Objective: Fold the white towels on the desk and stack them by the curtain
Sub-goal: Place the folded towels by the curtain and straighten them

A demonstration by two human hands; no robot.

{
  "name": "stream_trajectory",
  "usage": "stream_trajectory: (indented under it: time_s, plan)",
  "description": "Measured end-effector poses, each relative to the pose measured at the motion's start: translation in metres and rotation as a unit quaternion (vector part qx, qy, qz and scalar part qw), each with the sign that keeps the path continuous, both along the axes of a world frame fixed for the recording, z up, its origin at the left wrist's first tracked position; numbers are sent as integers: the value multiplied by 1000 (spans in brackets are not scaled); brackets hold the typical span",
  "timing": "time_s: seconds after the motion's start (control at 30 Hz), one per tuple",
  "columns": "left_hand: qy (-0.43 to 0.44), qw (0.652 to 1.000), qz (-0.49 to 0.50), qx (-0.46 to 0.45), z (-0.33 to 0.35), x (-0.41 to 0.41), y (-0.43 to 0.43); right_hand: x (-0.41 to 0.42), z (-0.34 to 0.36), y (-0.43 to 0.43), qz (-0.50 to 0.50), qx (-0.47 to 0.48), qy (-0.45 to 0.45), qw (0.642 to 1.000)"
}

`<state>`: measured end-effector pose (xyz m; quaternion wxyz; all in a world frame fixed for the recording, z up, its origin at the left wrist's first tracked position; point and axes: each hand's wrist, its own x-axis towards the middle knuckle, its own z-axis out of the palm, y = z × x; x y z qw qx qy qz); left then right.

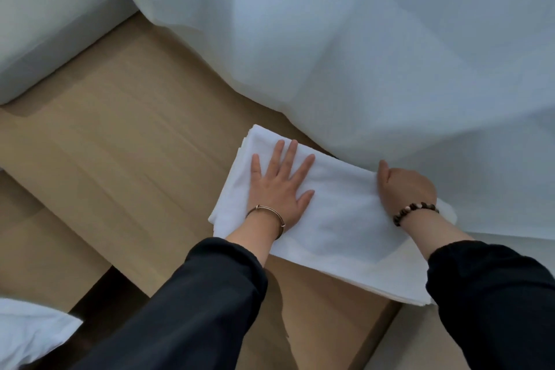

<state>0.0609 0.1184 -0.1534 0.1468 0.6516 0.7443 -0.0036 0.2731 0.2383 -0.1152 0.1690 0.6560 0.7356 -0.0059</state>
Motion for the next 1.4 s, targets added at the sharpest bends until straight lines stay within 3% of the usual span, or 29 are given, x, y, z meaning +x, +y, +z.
stream_trajectory:
  time_s: [0.17, 0.3, 0.4, 0.5, 0.63, 0.73, 0.83, 0.97, 1.2, 1.4]
  plan:
    - [5, 1000, 1, -9, -2, -1, 3, -9, -14, -18, -20, 47, -3, 999]
    - [0, 1000, -1, -4, -4, -3, 3, -48, -10, -48, 68, 106, 165, 978]
    - [15, 999, -44, -1, -5, -14, 0, -55, -19, -80, 127, -2, 137, 982]
    - [29, 995, -91, 1, -5, -35, -5, -22, -31, -80, 33, -24, 102, 994]
    - [40, 998, -35, -23, 2, -60, -9, -24, -24, -70, -40, -29, 66, 997]
    - [-68, 994, 85, -7, 12, -77, -27, -69, -11, -75, 25, -44, 129, 990]
    - [-251, 936, 238, 70, 19, -86, -47, -131, 3, -78, 144, -45, 185, 971]
    - [-341, 866, 357, 79, 29, -101, -67, -197, 12, -77, 213, -45, 228, 949]
    - [-526, 743, 405, -80, 35, -117, -113, -219, 11, -47, 89, -132, 249, 955]
    - [-552, 733, 389, -78, 34, -101, -120, -219, 11, -34, 35, -127, 284, 950]
